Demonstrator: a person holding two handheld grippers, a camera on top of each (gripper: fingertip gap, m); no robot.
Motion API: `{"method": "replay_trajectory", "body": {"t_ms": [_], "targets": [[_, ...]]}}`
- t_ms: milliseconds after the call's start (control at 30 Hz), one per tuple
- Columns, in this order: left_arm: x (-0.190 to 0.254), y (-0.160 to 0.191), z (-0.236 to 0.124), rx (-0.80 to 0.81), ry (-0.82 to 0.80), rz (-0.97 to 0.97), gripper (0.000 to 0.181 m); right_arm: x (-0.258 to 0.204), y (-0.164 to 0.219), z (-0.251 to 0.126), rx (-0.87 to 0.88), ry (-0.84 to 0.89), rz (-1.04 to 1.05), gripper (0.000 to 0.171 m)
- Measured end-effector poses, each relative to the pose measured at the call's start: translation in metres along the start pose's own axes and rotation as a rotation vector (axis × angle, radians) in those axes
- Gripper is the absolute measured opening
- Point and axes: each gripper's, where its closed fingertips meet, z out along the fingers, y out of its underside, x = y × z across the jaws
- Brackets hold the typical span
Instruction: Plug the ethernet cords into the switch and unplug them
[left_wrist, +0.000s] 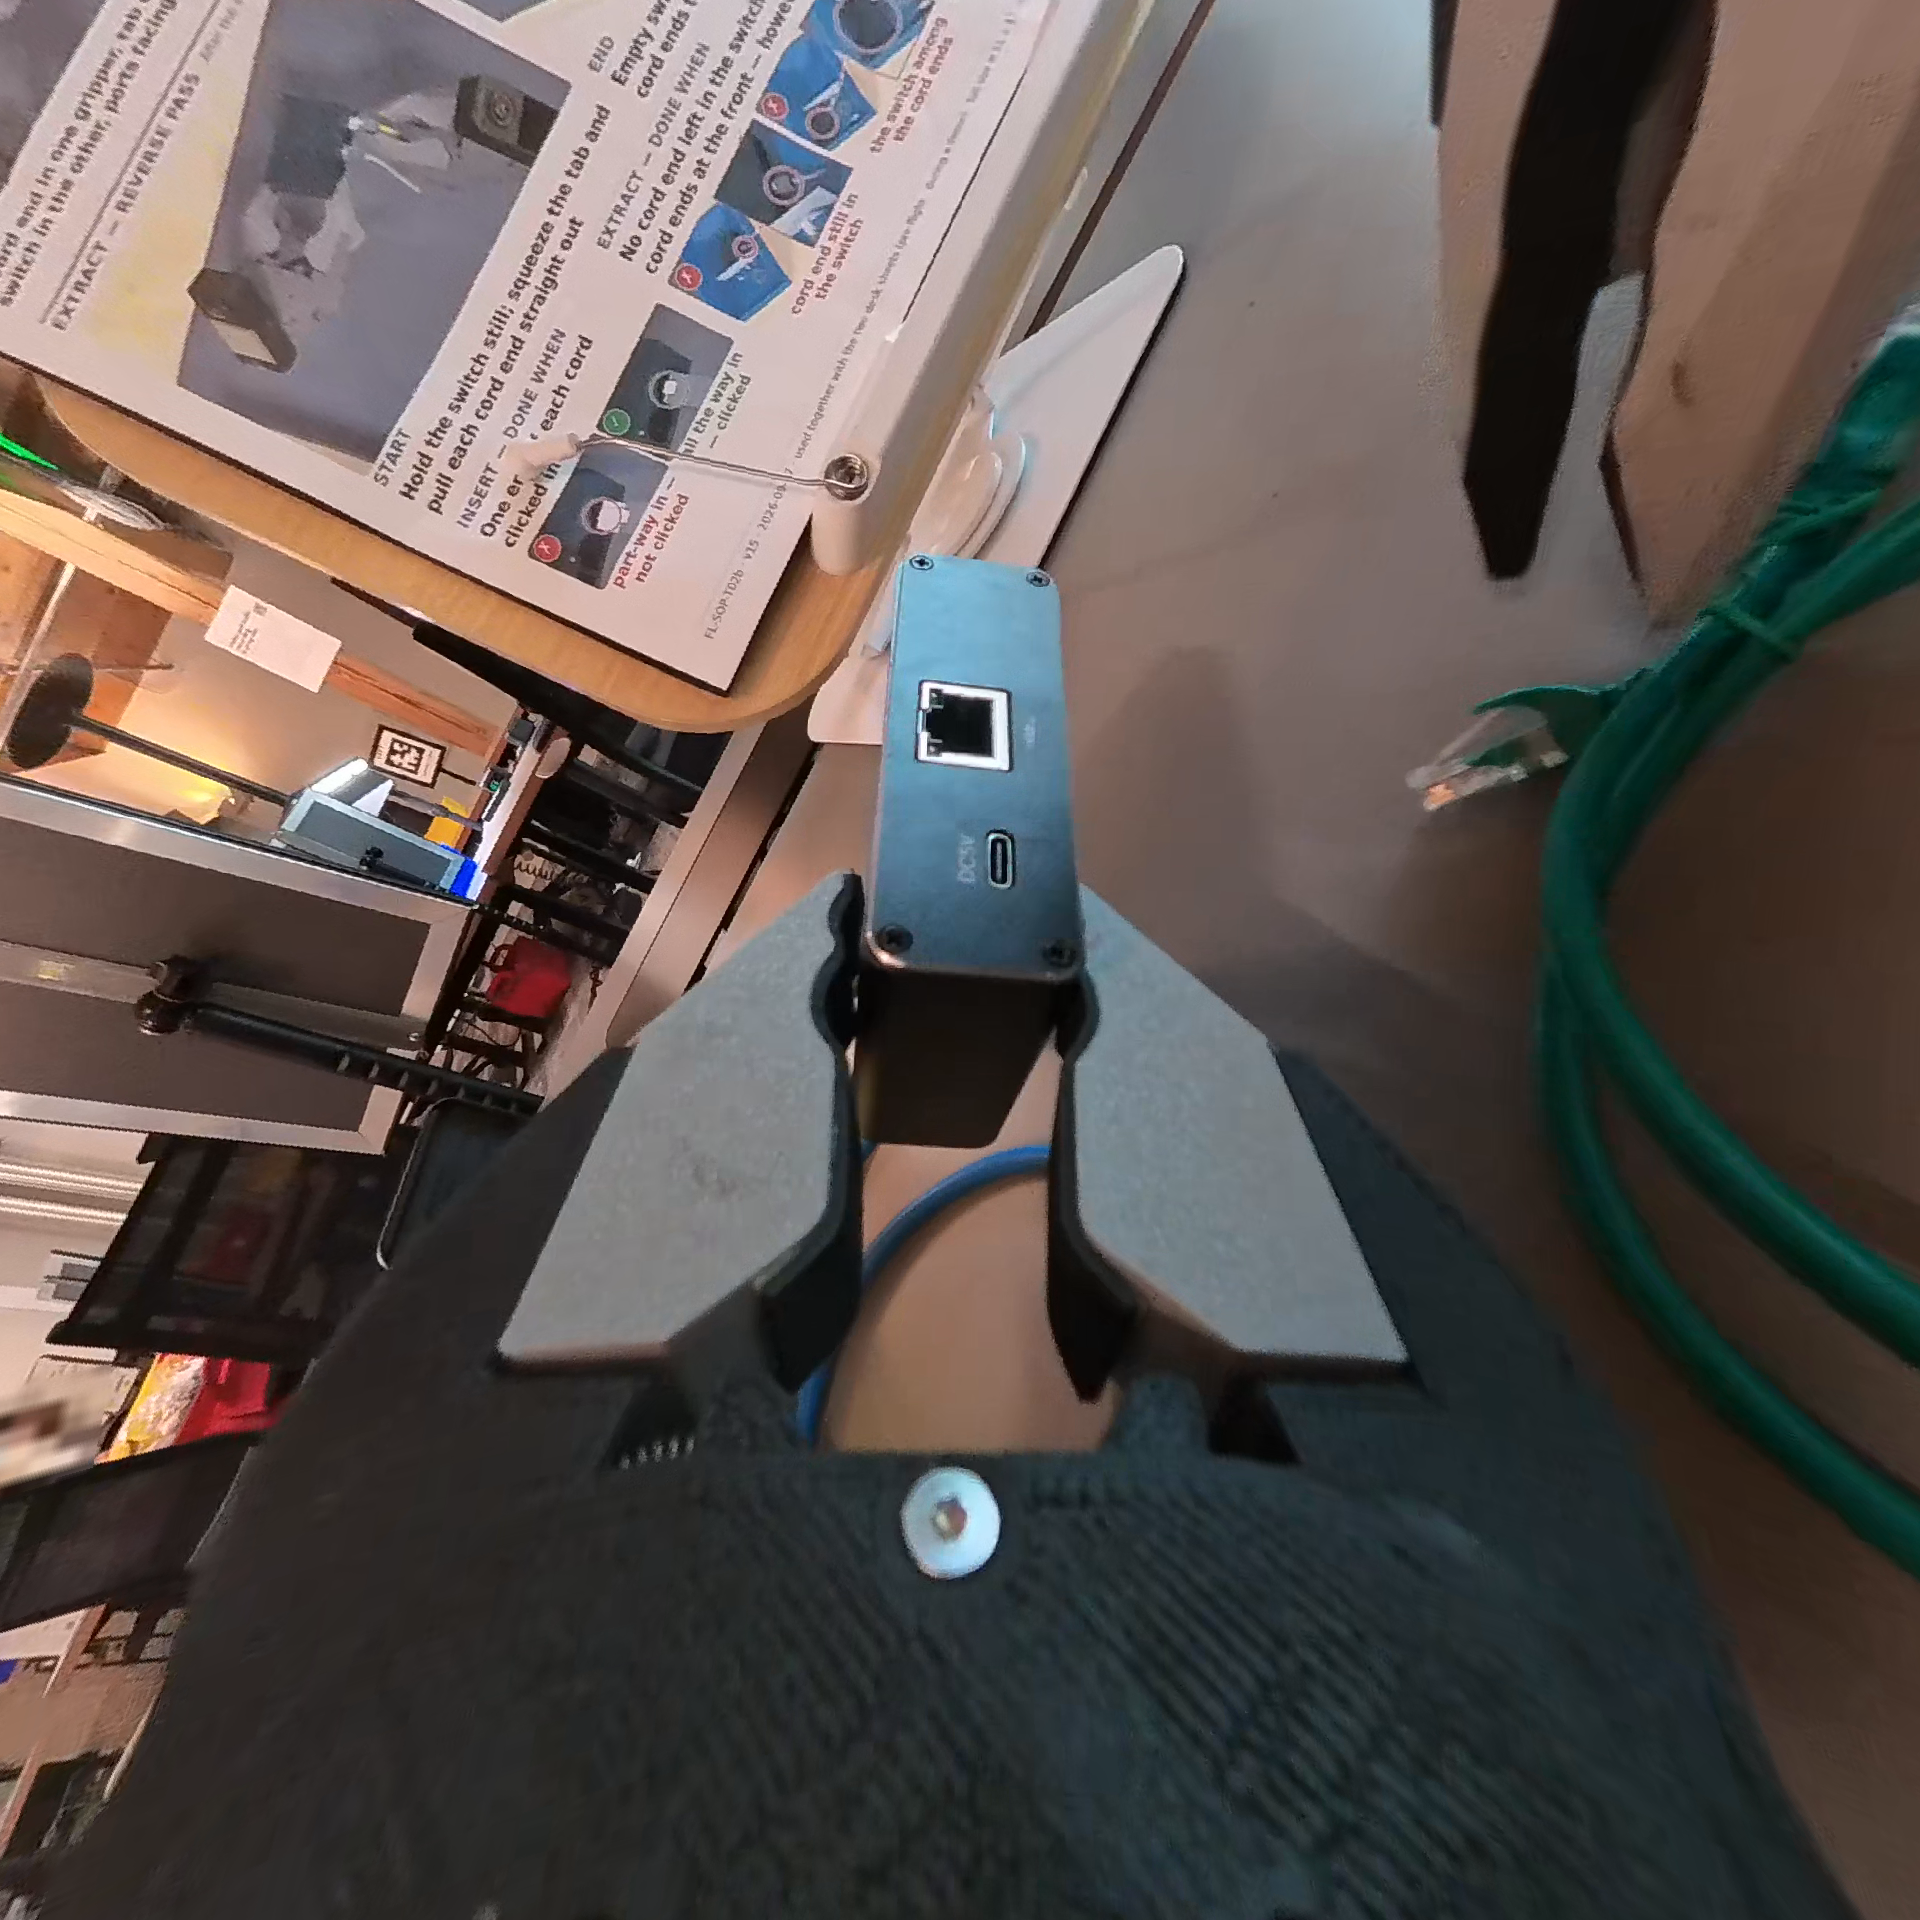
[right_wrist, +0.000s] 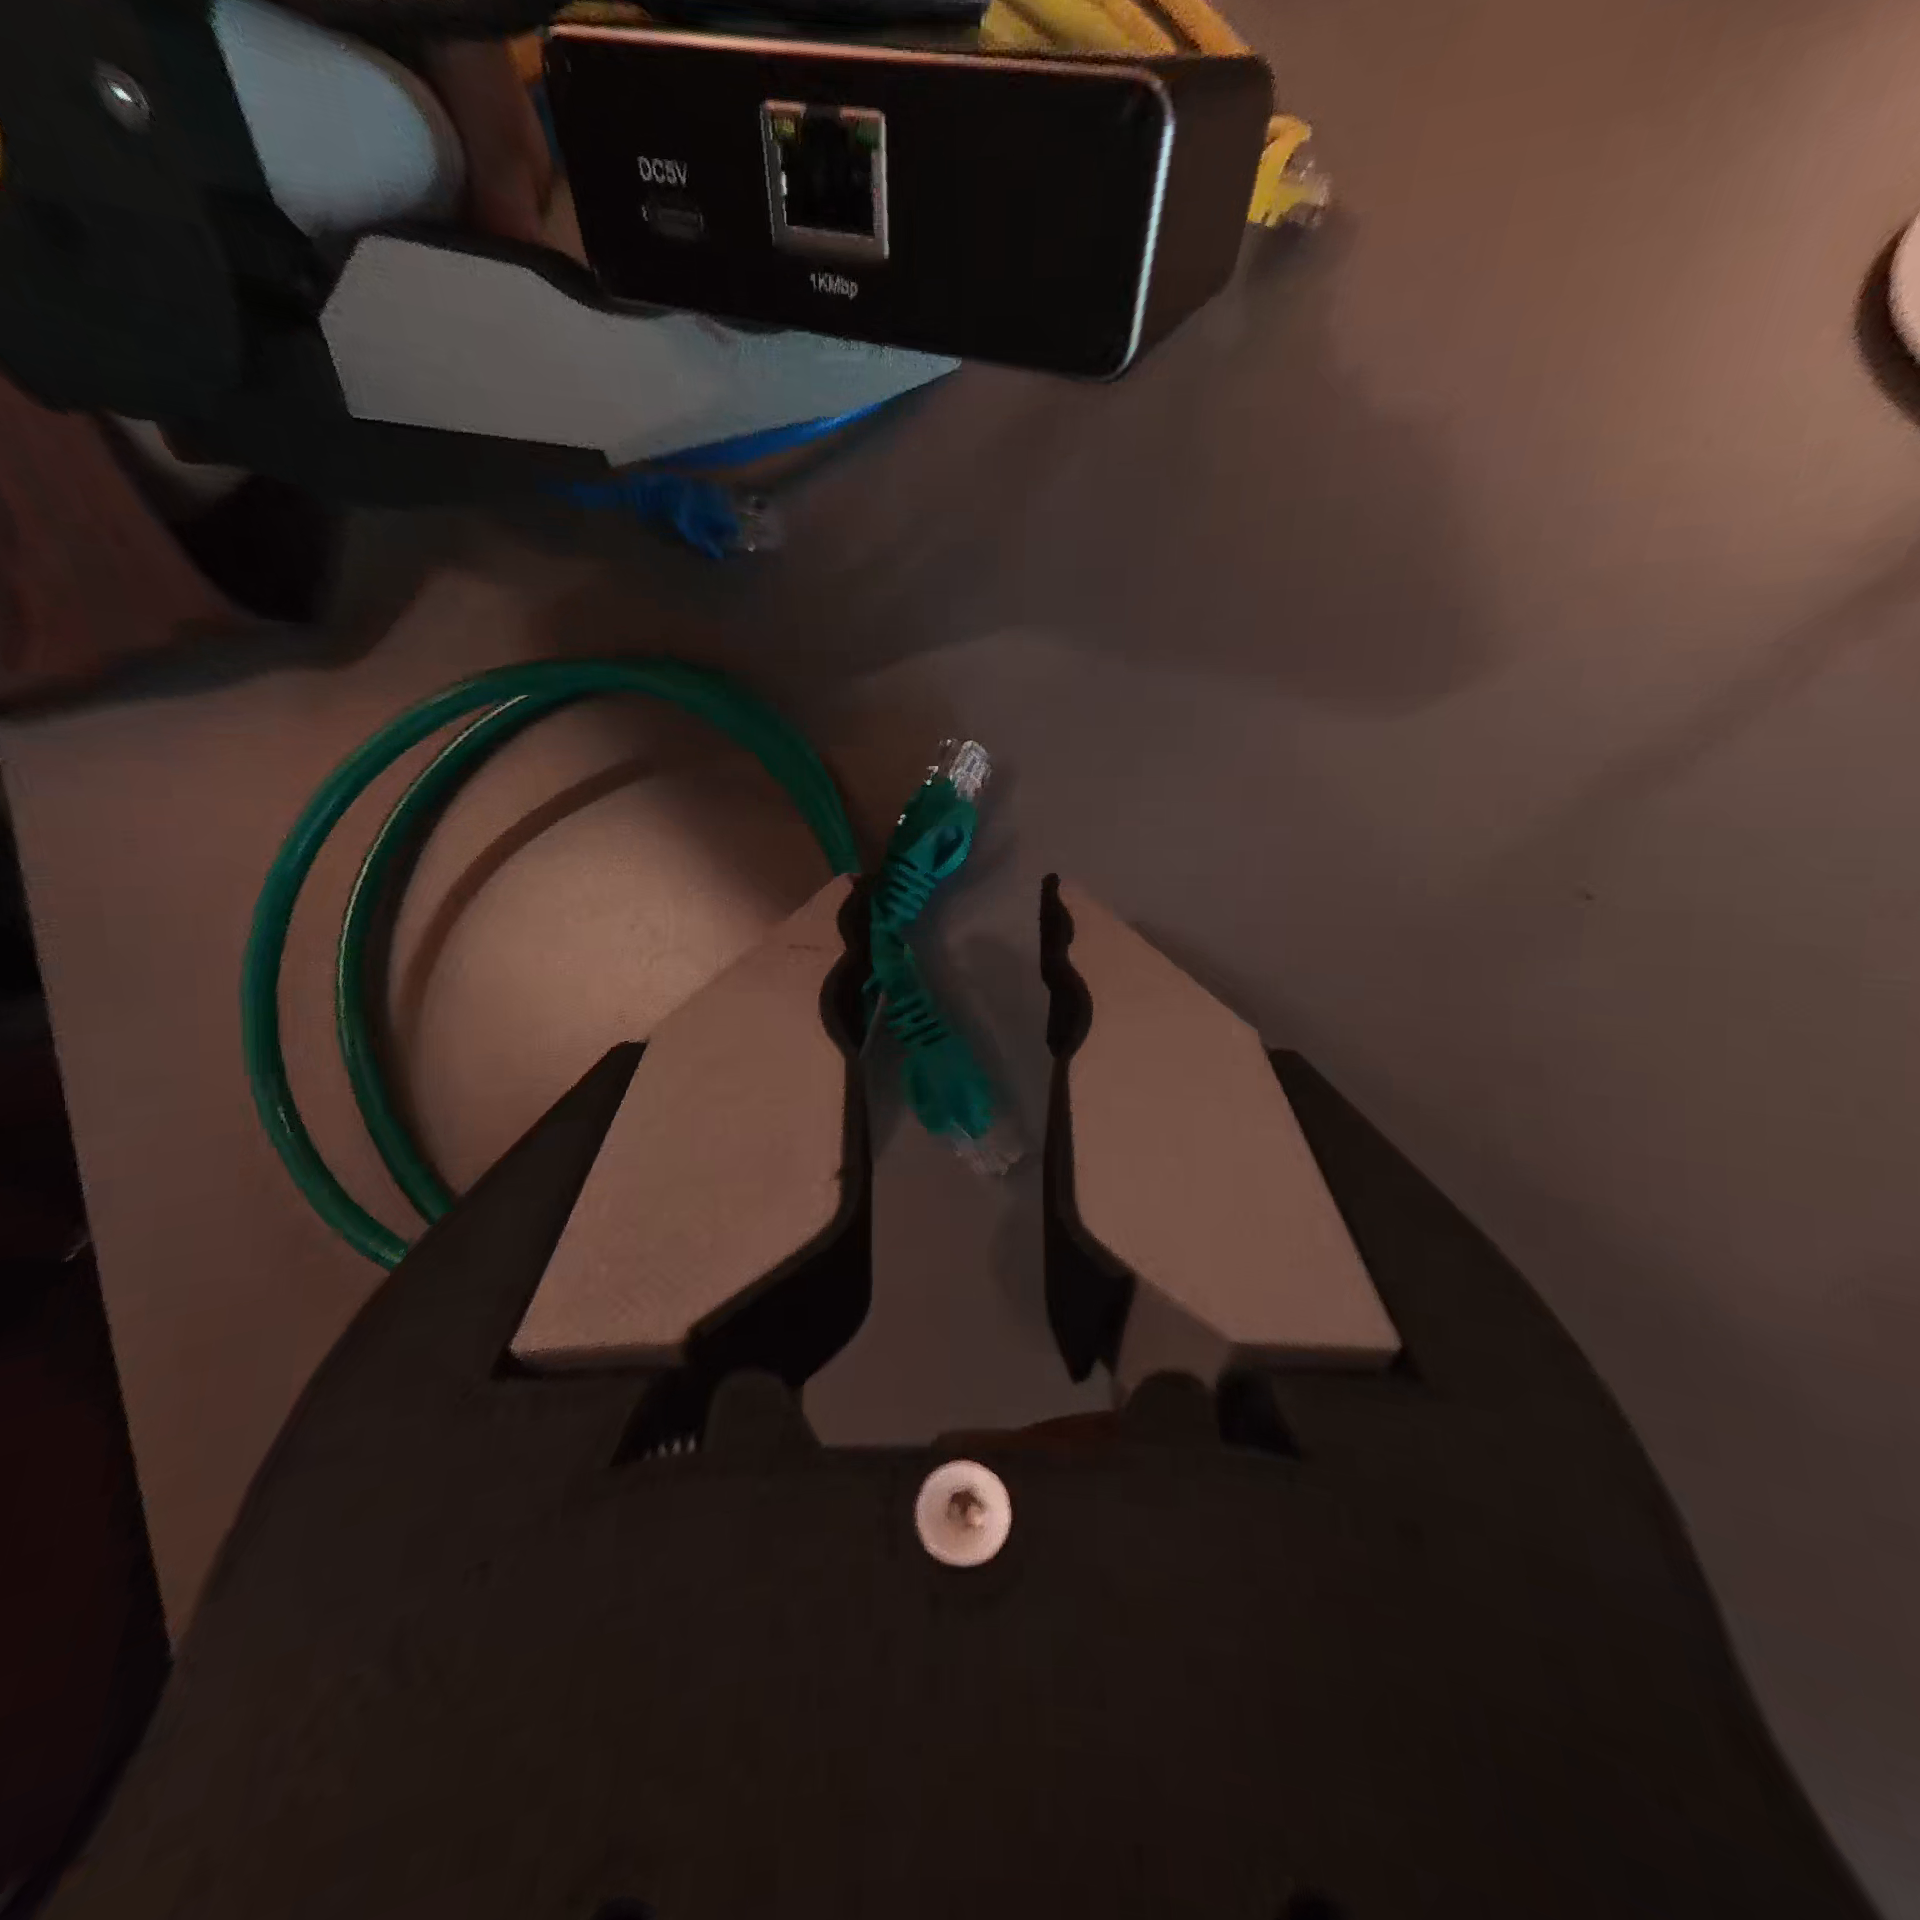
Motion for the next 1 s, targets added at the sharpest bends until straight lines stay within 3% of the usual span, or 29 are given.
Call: {"method": "replay_trajectory", "body": {"t_ms": [433, 700, 1000], "targets": [[0.006, -0.005, 0.000, 0.002, -0.007, 0.091, 0.033, 0.019, -0.008, 0.003, 0.076, 0.059, 0.133, 0.028], [0.008, -0.005, 0.000, 0.004, -0.002, 0.090, 0.033, 0.004, -0.003, 0.019, 0.026, 0.012, 0.152, 0.029], [0.012, -0.005, 0.001, -0.008, -0.005, 0.142, 0.033, -0.013, -0.006, 0.026, 0.051, -0.083, 0.127, 0.011]]}}
